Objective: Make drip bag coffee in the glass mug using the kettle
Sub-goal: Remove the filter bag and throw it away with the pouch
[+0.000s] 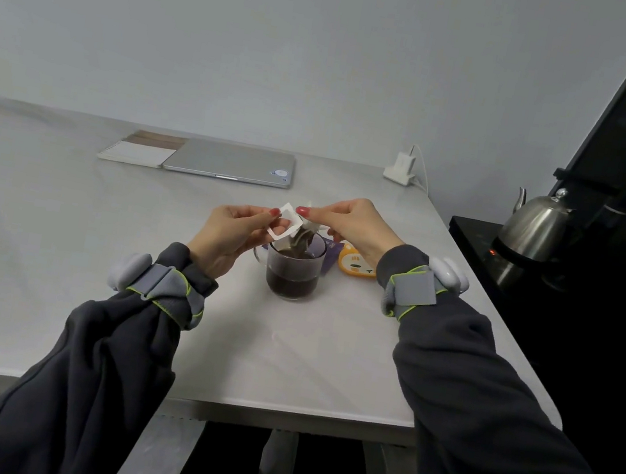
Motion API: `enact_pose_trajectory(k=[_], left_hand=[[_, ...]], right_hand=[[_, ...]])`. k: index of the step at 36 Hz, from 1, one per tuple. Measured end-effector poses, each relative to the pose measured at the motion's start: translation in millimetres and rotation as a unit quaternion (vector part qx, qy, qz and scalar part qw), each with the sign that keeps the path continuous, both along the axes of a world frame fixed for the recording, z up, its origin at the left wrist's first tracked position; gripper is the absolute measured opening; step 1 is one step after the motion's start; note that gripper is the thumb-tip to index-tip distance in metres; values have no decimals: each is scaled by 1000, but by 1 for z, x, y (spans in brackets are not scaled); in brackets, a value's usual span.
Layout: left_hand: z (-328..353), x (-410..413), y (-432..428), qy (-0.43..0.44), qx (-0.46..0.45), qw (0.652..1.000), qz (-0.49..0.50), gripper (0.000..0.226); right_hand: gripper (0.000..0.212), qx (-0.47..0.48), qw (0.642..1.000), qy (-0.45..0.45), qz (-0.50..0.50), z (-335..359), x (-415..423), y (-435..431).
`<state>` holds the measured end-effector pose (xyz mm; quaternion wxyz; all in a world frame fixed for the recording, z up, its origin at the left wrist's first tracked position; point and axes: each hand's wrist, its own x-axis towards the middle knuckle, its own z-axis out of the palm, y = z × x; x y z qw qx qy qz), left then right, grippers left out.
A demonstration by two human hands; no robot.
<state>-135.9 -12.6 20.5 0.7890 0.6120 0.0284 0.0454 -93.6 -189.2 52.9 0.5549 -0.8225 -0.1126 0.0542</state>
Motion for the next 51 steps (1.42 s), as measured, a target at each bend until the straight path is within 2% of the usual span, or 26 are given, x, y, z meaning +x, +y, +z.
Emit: enact_pose_trajectory(k=[3, 10, 14, 17, 21, 26, 32, 51], left_hand=[[0, 0, -1, -4, 11, 1000, -5, 12], [0, -2, -2, -17, 34, 999, -21, 17], [0, -1, -2, -15, 26, 999, -12, 17], [2, -2, -3, -12, 15, 1000, -4, 17], [4, -4, -4, -12, 21, 1000, 3, 17], [5, -4, -5, -23, 45, 999, 9, 17], [5, -2, -7, -39, 74, 996, 13, 18], [7, 9, -10, -17, -3, 999, 29, 13]], right_hand=[[50, -7, 1000, -2, -5, 0, 0, 5], [34, -9, 1000, -4, -6, -1, 5, 10], [35, 28, 1000, 3, 4, 1, 7, 11], [21, 79, 997, 21, -8, 3, 13, 8], [32, 95, 995, 20, -20, 2, 17, 5], [34, 156, 987, 47, 2, 4, 17, 5], [35, 183, 981, 62, 18, 8, 16, 1], [37, 225, 963, 141, 39, 3, 15, 2]])
